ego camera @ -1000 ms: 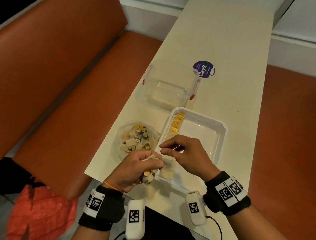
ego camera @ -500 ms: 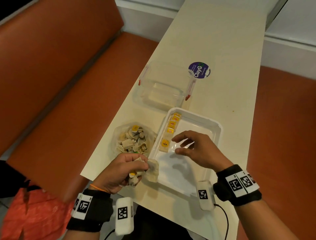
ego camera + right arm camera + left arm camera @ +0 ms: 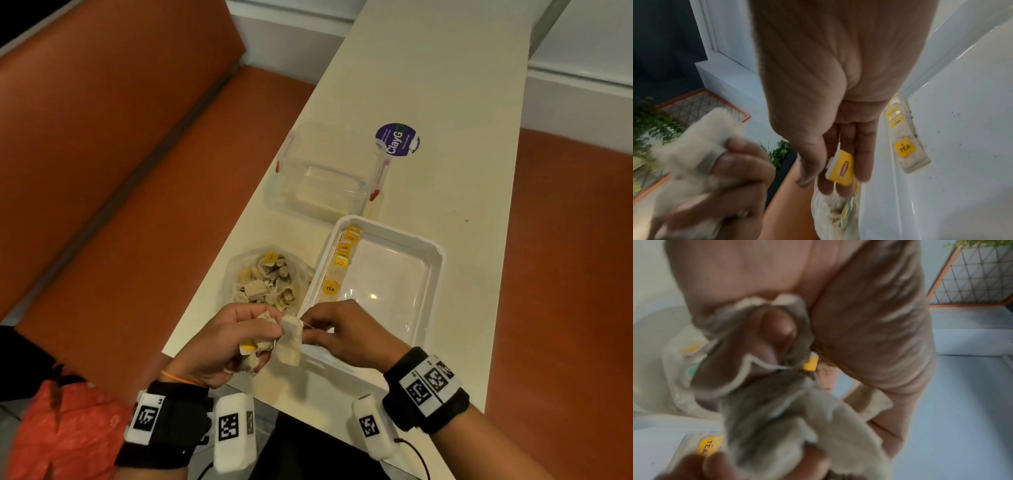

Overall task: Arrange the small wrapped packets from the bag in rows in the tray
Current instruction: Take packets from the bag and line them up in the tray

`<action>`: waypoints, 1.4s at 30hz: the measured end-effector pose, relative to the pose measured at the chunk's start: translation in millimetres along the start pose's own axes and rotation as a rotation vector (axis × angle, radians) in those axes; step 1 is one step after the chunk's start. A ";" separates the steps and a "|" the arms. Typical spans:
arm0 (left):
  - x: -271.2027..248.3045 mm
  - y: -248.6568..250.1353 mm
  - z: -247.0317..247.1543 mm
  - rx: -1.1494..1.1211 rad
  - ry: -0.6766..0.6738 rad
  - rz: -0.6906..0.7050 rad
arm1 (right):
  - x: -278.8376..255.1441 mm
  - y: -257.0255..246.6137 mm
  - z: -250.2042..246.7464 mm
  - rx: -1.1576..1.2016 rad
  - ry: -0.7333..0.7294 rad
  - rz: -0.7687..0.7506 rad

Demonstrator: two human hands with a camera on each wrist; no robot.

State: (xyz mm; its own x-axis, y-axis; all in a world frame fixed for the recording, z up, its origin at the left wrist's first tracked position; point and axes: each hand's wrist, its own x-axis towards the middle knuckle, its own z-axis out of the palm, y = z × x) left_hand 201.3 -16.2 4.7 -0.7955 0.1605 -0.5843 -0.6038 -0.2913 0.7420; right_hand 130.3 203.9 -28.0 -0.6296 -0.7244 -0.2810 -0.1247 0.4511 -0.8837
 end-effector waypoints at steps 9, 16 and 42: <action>0.1 -5.0 -8.2 0.044 0.006 -0.022 | -21.6 -6.3 -67.3 0.069 0.006 0.187; 13.3 -13.9 0.4 0.281 0.196 -0.029 | -42.2 -39.8 -101.4 0.080 -0.057 0.156; 14.1 -24.5 32.5 0.032 0.301 0.090 | -28.1 -52.5 -33.3 -0.097 0.262 0.176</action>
State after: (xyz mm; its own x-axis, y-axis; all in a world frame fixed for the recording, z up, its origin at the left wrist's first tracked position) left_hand 203.2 23.8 -11.1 -0.7979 -0.1525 -0.5831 -0.5367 -0.2606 0.8025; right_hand 129.0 218.0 38.8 -0.8224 -0.4774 -0.3095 -0.0605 0.6143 -0.7867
